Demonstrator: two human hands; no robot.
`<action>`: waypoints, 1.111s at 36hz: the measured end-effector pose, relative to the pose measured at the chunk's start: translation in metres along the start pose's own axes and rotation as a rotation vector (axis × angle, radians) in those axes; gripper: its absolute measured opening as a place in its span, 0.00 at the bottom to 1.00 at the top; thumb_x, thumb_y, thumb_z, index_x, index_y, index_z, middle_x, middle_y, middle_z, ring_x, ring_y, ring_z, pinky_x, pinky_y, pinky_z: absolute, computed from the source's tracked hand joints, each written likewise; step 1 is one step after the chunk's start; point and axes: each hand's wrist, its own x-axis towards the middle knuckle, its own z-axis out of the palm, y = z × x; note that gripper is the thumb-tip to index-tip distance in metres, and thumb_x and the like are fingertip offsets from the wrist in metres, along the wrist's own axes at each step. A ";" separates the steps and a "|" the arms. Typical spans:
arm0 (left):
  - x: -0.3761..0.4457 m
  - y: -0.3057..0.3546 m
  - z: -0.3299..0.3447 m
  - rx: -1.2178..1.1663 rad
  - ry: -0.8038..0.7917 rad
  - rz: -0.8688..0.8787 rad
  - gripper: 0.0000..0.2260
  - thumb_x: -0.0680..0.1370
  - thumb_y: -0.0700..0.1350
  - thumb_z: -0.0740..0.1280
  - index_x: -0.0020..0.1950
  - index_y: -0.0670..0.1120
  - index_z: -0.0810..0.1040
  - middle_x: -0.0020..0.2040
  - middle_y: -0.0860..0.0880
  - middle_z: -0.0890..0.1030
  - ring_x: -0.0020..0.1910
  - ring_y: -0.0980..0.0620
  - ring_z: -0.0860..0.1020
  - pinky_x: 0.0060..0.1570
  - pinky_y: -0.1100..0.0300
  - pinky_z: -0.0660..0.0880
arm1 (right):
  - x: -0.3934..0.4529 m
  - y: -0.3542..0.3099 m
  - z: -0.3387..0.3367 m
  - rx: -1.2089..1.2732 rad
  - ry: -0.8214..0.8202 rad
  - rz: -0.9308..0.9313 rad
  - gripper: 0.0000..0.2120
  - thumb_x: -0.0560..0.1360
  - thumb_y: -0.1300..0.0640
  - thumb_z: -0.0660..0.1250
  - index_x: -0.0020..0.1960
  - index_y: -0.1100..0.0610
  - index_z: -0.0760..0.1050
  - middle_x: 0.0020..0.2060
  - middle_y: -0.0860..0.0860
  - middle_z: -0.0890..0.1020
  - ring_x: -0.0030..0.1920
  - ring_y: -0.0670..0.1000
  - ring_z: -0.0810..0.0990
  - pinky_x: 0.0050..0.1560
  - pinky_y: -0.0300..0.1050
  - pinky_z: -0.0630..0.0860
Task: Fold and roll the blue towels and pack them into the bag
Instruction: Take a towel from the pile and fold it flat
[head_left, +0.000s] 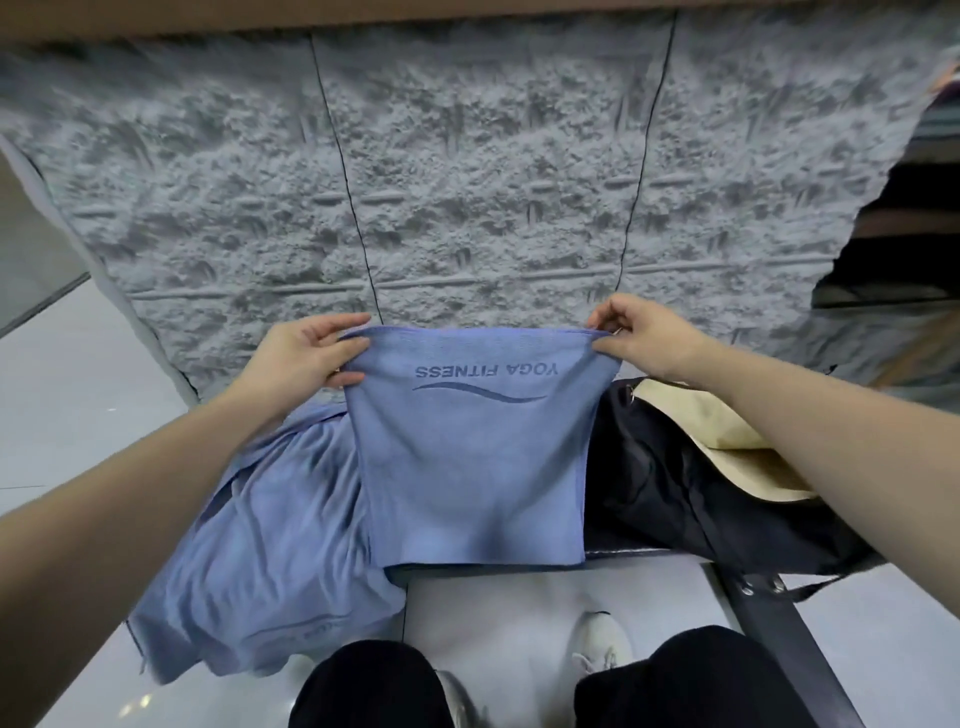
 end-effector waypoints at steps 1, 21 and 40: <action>0.006 0.002 0.000 0.016 -0.014 -0.011 0.11 0.79 0.36 0.67 0.57 0.50 0.79 0.40 0.57 0.84 0.37 0.62 0.79 0.40 0.69 0.79 | 0.004 -0.002 -0.002 -0.041 -0.017 0.001 0.12 0.76 0.65 0.68 0.50 0.49 0.75 0.45 0.52 0.78 0.45 0.51 0.75 0.47 0.41 0.70; 0.031 -0.006 -0.009 0.061 0.014 0.134 0.18 0.76 0.33 0.68 0.33 0.53 0.81 0.35 0.52 0.81 0.41 0.51 0.77 0.53 0.53 0.73 | 0.032 -0.001 0.001 -0.092 0.098 -0.038 0.06 0.77 0.60 0.66 0.47 0.50 0.78 0.42 0.45 0.80 0.41 0.49 0.77 0.43 0.44 0.74; -0.075 -0.103 -0.012 0.252 -0.369 -0.184 0.08 0.76 0.33 0.69 0.39 0.41 0.76 0.32 0.53 0.79 0.33 0.58 0.74 0.36 0.68 0.67 | -0.076 0.056 0.062 -0.311 -0.408 -0.001 0.12 0.73 0.60 0.69 0.42 0.42 0.76 0.38 0.42 0.81 0.37 0.38 0.76 0.42 0.33 0.71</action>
